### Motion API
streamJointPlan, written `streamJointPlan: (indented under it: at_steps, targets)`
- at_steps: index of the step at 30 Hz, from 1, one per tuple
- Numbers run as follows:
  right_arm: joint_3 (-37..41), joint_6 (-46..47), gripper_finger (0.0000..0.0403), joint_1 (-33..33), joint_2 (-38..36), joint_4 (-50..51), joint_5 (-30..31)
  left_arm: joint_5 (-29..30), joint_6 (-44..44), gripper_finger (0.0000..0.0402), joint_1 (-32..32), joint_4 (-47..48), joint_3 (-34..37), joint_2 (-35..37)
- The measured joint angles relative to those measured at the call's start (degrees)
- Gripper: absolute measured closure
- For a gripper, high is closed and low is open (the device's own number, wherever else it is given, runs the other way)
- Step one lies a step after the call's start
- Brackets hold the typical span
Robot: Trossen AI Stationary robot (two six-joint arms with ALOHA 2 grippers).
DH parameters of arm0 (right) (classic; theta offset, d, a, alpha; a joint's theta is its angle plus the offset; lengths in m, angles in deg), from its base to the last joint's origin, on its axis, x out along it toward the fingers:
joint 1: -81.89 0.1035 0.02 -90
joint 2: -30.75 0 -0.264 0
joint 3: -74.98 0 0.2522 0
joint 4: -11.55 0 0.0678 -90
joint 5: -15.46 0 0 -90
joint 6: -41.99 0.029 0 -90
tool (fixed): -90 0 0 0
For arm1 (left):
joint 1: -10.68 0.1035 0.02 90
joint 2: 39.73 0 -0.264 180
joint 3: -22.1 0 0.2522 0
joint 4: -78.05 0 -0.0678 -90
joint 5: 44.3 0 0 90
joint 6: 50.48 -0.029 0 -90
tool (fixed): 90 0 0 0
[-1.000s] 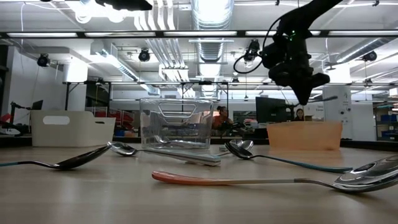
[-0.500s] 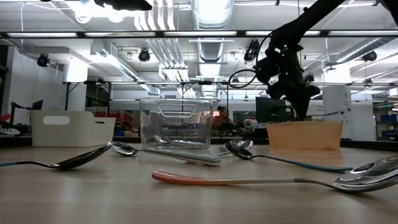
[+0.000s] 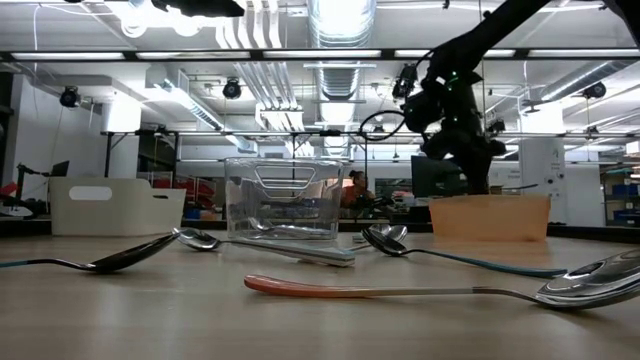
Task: Sort silverware by color (type)
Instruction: Put the blue spoon into the orange bin
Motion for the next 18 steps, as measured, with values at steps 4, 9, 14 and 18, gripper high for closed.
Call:
streamJointPlan:
  at_steps: [4,9,14,18]
  targets:
    - [0.0,-1.0,0.0394,2.0,0.0,-0.1,4.0,0.0,0.0,0.033,0.0,0.0,0.0,0.0]
    - [0.0,0.4,0.0394,2.5,0.0,-0.1,5.4,0.0,0.0,0.033,0.0,0.0,0.0,0.0]
    - [0.0,1.1,0.0394,2.5,0.0,-0.2,5.3,0.0,0.0,0.033,0.0,0.0,0.0,0.0]
    - [0.1,3.5,0.0394,2.5,0.0,-0.5,5.3,0.0,0.0,0.033,0.0,0.0,0.0,0.0]
